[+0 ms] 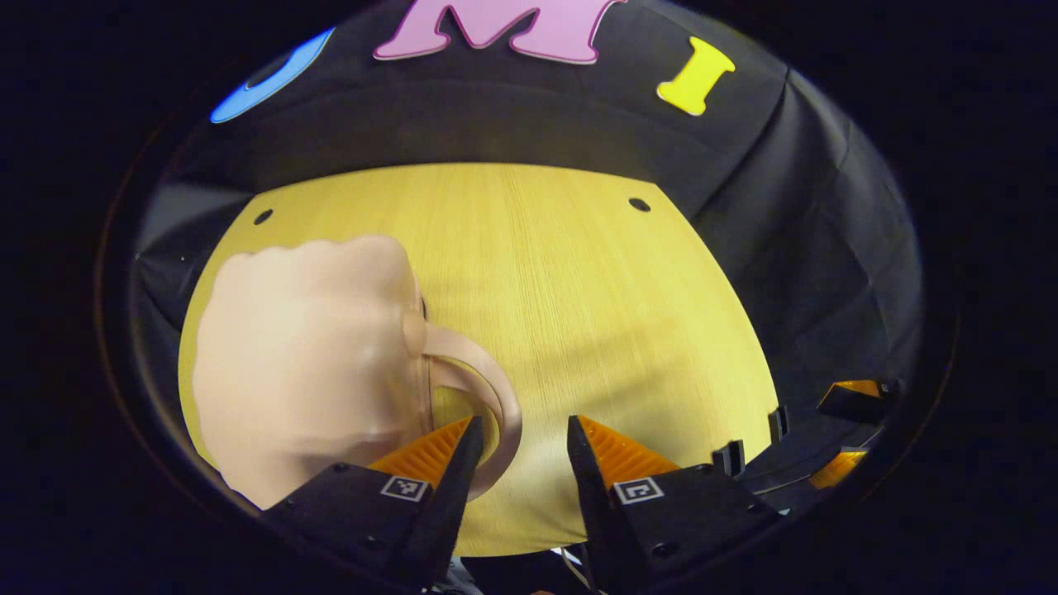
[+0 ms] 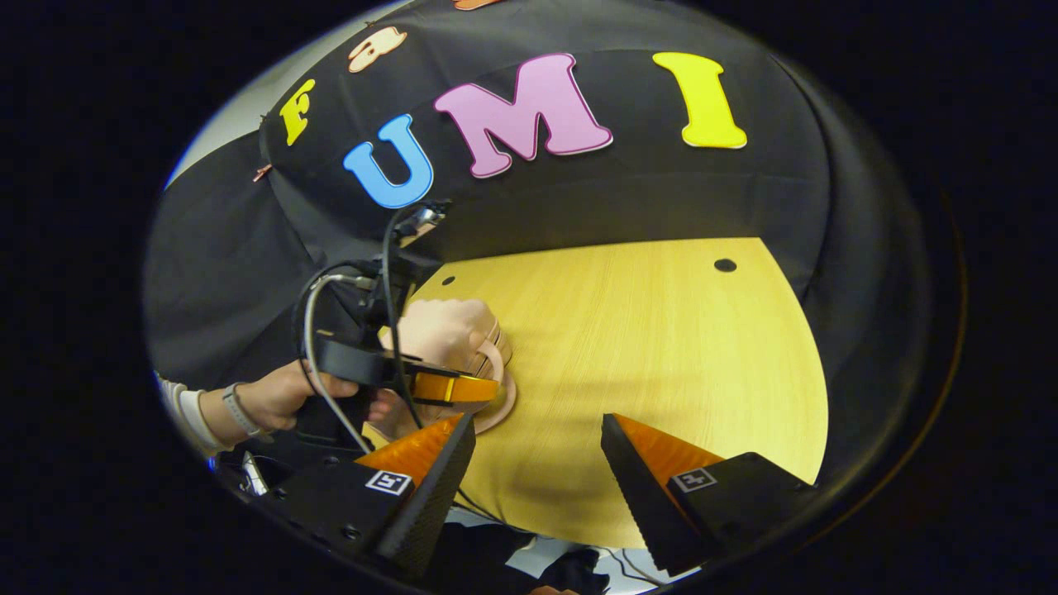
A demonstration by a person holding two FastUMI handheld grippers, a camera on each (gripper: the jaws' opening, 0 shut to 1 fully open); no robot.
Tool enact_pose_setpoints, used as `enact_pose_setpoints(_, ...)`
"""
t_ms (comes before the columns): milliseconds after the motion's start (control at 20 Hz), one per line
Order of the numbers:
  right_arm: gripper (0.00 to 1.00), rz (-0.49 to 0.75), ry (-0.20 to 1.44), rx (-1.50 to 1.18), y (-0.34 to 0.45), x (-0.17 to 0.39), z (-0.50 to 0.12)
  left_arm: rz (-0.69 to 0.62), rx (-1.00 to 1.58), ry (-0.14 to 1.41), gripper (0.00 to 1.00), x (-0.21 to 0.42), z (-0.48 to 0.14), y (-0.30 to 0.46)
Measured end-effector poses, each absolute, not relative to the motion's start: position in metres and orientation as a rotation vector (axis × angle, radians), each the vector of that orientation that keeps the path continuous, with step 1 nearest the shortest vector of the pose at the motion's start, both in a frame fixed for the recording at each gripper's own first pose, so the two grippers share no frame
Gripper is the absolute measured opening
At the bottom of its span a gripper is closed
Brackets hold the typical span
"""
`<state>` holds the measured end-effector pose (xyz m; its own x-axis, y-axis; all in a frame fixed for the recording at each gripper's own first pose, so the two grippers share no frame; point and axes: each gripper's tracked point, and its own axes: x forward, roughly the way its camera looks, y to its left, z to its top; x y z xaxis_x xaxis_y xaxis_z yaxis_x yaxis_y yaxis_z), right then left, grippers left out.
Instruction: First open the suitcase, pack the skin care products into it, and then close the suitcase.
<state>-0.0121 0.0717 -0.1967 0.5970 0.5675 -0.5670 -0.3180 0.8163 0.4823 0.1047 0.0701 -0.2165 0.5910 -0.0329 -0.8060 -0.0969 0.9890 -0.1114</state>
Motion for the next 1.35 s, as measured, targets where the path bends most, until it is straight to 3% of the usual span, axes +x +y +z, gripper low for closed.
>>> enact_pose_setpoints(50, 0.97, 0.520, 0.744, 0.331, 0.069, -0.006, -0.190, 0.059, -0.146, 0.867, 0.72, 0.108, -0.194, 0.071)
enact_pose_setpoints(100, 0.97, 0.514, 0.710, 0.309, 0.067, 0.000, -0.184, 0.078, -0.142, 0.791, 0.85, 0.107, -0.169, 0.072)
enact_pose_setpoints(200, 0.97, 0.517, 0.623, 0.274, 0.068, 0.015, -0.162, 0.118, -0.108, 0.634, 0.95, 0.107, -0.119, 0.078)
enact_pose_setpoints(350, 0.97, 0.499, 0.478, 0.252, 0.072, 0.035, -0.117, 0.166, -0.027, 0.424, 0.96, 0.098, -0.049, 0.091)
enact_pose_setpoints(600, 0.97, 0.408, 0.234, 0.241, 0.075, 0.054, -0.036, 0.106, 0.115, 0.161, 0.96, 0.074, 0.027, 0.090)
enact_pose_setpoints(850, 0.97, 0.293, 0.098, 0.239, 0.071, 0.061, 0.008, 0.083, 0.128, 0.061, 0.95, 0.065, 0.013, 0.088)
enact_pose_setpoints(1350, 0.97, 0.207, 0.079, 0.166, 0.078, 0.052, 0.015, 0.077, 0.015, 0.044, 0.95, 0.063, 0.019, 0.108)
